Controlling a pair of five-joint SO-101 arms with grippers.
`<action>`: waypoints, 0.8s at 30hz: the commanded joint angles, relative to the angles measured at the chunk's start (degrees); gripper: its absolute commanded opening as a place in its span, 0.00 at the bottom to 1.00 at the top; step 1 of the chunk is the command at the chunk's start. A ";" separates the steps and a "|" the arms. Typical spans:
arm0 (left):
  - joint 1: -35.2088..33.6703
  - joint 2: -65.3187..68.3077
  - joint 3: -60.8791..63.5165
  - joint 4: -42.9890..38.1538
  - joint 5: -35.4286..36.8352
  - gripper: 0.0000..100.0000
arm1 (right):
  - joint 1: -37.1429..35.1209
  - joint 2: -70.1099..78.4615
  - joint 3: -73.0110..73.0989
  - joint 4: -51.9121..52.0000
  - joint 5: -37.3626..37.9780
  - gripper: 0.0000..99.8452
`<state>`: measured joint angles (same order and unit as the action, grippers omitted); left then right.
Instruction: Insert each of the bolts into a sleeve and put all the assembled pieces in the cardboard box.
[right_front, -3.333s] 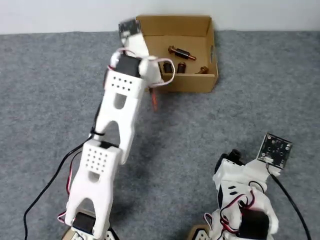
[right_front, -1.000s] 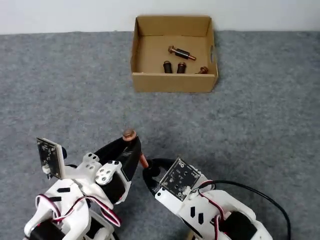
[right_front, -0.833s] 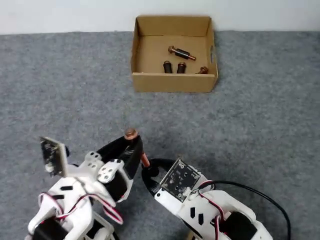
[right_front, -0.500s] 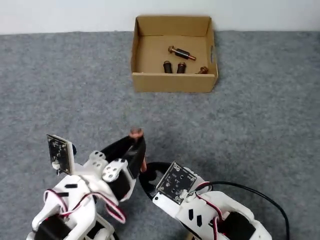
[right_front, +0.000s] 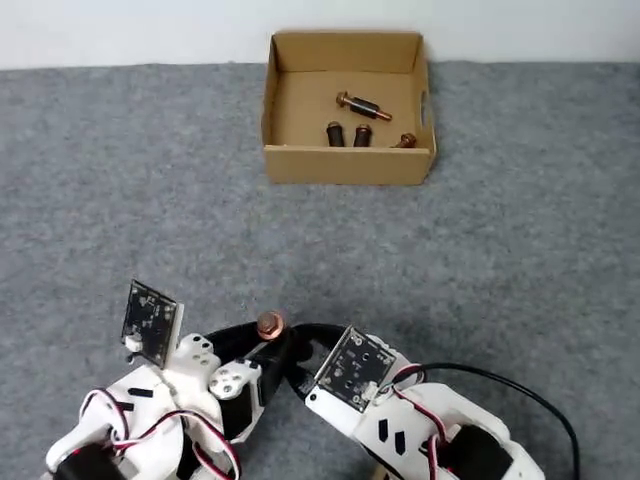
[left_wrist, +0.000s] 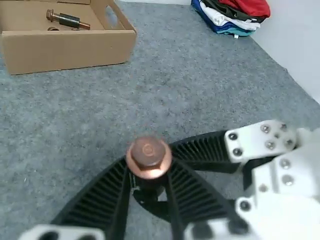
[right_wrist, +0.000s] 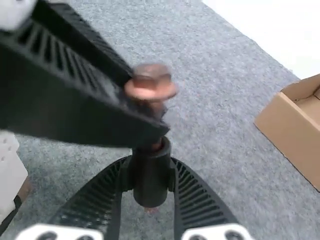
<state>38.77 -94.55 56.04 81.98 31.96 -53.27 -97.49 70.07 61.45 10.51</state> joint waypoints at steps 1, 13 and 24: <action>0.44 0.18 1.01 2.11 -0.35 0.19 | -0.40 -0.04 -2.37 -1.19 0.26 0.01; -4.75 0.26 -6.29 7.12 -0.97 0.25 | 0.57 -0.31 -2.29 -1.10 0.26 0.01; -28.22 -0.26 -5.58 1.76 -17.76 0.01 | 18.86 -0.04 -3.60 -1.10 -7.74 0.01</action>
<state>15.91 -94.55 50.15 87.16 16.84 -39.74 -97.49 70.07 61.45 6.90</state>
